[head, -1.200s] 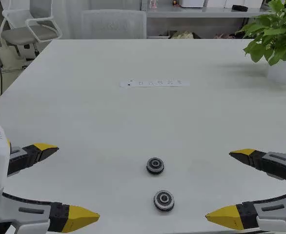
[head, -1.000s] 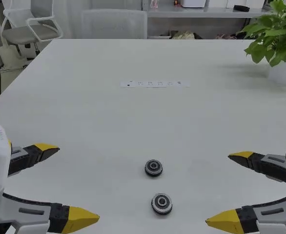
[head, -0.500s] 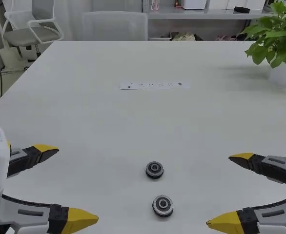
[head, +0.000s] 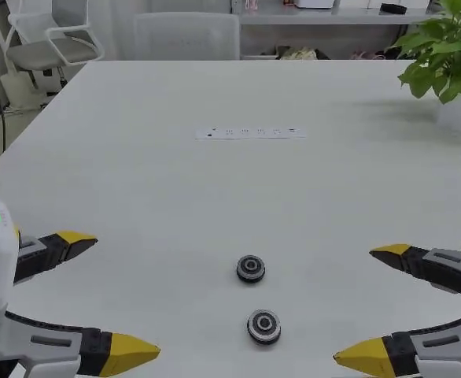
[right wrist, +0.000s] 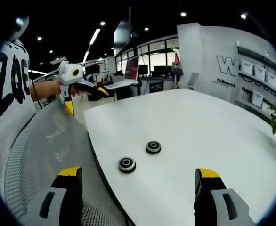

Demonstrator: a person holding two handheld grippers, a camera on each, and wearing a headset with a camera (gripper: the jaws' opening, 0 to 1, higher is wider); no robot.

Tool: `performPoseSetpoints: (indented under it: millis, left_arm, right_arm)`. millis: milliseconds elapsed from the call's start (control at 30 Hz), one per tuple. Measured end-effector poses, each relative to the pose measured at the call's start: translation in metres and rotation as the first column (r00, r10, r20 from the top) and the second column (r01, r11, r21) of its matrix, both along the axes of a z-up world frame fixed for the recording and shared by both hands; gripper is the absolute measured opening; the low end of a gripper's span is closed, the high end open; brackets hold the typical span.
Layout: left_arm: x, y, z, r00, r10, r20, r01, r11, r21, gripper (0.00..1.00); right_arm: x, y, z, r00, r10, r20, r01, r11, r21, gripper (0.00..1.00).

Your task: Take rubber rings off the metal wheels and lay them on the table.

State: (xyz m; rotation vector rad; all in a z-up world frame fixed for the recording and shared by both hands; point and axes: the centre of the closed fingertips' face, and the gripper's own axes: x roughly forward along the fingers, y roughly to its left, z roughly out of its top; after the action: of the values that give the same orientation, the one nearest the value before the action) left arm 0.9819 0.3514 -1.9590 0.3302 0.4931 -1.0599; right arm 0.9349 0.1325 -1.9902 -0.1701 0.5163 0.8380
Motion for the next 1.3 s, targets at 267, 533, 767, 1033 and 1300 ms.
performPoseSetpoints:
  millis: [267, 533, 767, 1033, 1300]
  left_arm:
    - [0.001, -0.002, 0.001, 1.000, -0.010, 0.006, 0.010, 1.000, -0.001, 0.96]
    - [0.003, -0.007, 0.002, 1.000, -0.026, 0.011, 0.026, 1.000, -0.001, 0.94]
    - [0.006, -0.009, 0.002, 0.999, -0.037, 0.021, 0.037, 0.999, 0.000, 0.94]
    - [0.008, -0.013, 0.004, 0.998, -0.047, 0.034, 0.047, 0.999, -0.005, 0.93]
    - [0.009, -0.014, 0.003, 0.997, -0.059, 0.040, 0.059, 0.998, 0.001, 0.90]
  right_arm:
    - [0.003, 0.001, 0.002, 1.000, 0.006, 0.005, -0.006, 1.000, 0.002, 0.99]
    - [0.004, -0.002, 0.002, 1.000, 0.002, 0.009, -0.002, 1.000, 0.007, 0.96]
    - [0.004, -0.002, 0.000, 1.000, 0.003, 0.007, -0.003, 1.000, 0.006, 0.95]
    - [0.006, -0.003, 0.000, 1.000, -0.001, 0.014, 0.001, 1.000, 0.001, 0.95]
    - [0.006, -0.003, 0.000, 1.000, -0.005, 0.018, 0.004, 1.000, 0.005, 0.94]
